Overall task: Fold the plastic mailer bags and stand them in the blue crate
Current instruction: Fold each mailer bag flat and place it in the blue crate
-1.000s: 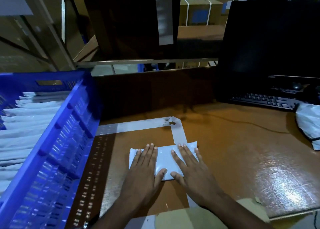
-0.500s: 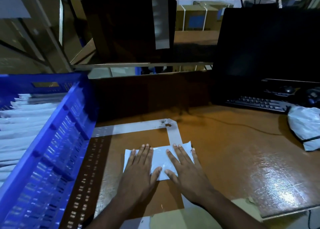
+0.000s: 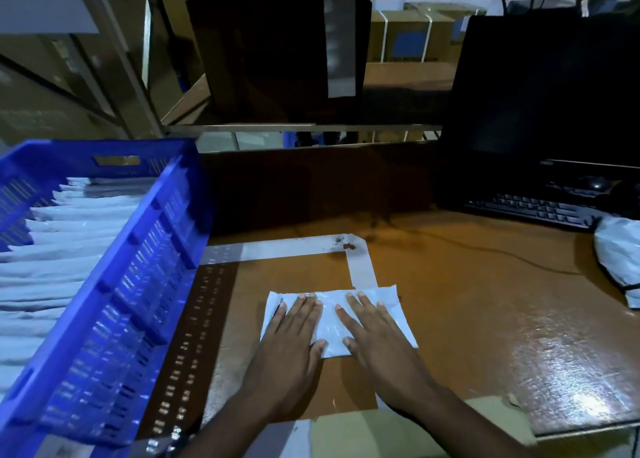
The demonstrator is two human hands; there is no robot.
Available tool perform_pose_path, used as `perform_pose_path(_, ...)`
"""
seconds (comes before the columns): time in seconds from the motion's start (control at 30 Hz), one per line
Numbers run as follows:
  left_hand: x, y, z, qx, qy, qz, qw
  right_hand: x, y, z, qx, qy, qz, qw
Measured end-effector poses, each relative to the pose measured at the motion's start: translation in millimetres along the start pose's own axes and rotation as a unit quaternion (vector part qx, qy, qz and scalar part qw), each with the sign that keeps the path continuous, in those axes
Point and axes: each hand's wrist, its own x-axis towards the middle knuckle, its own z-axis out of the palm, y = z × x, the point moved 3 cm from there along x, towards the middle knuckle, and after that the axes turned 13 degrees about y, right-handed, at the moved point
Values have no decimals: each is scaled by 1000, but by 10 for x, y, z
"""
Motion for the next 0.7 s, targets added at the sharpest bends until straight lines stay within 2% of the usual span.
perform_pose_path(0.4, 62, 36, -13, 19, -4, -14, 1000, 49, 25, 52, -46, 7, -6, 999)
perform_pose_path(0.7, 66, 45, -57, 2, -8, -14, 1000, 38, 10, -58, 61, -13, -13, 998)
